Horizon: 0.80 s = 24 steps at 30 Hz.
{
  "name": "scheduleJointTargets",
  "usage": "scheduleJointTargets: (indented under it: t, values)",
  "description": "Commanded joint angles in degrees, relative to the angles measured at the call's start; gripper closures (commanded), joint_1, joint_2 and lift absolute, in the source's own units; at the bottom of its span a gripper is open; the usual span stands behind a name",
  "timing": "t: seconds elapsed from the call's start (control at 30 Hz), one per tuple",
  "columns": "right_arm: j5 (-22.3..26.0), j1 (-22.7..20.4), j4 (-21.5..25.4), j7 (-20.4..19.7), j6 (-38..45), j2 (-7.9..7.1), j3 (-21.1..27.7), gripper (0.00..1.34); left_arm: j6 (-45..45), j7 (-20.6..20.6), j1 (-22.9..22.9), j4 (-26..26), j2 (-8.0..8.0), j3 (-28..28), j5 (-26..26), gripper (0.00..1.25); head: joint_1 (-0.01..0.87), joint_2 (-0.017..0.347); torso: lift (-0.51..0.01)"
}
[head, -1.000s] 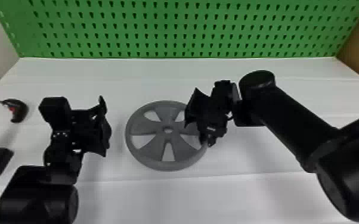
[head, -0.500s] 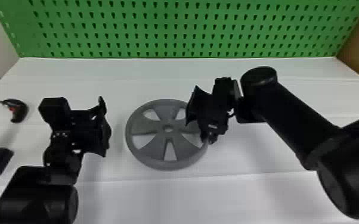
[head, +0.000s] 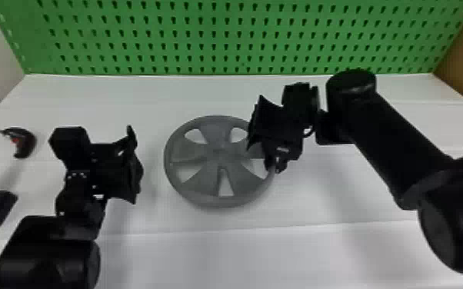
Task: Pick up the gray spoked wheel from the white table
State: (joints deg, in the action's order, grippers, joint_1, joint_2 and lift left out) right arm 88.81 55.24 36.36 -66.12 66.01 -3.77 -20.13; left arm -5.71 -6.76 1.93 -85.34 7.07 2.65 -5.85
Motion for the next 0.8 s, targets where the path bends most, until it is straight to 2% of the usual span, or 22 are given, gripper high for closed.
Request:
scheduleJointTargets:
  t: [0.0, 0.27, 0.47, 0.57, 0.67, 0.77]
  values:
    - [0.05, -0.04, 0.29, -0.06, 0.26, -0.27, 0.27, 1.11, -0.01, 0.0, 0.09, 0.0, 0.04, -0.02, -0.04, 0.15, 0.765, 0.002, -0.096]
    - [-1.8, -0.22, 1.78, 0.03, -0.01, -0.45, 0.62, 1.11, -0.01, 0.0, 0.17, 0.0, 0.04, 0.07, -0.04, 0.15, 0.765, 0.002, -0.096]
    - [-7.33, -1.45, 8.11, 0.03, -0.53, -0.62, 2.2, 1.11, -0.01, 0.0, 0.0, 0.0, 0.22, -0.02, -0.3, 0.15, 0.765, 0.002, -0.096]
    - [-10.67, -2.24, 10.92, 0.03, -0.71, -0.71, 5.28, 1.12, -0.01, 0.0, 0.09, -0.09, 0.31, 0.07, -0.48, 0.15, 0.765, 0.002, -0.096]
    - [-13.13, -3.65, 15.14, 0.03, -1.06, -1.33, 7.65, 1.12, -0.01, 0.0, 0.0, -0.18, 0.31, 0.07, -0.48, 0.15, 0.765, 0.002, -0.096]
    - [-14.19, -5.32, 20.15, 0.2, -2.73, -2.47, 7.83, 1.12, -0.01, 0.0, -0.09, -0.26, 0.4, 0.07, -0.65, 0.15, 0.765, 0.002, -0.096]
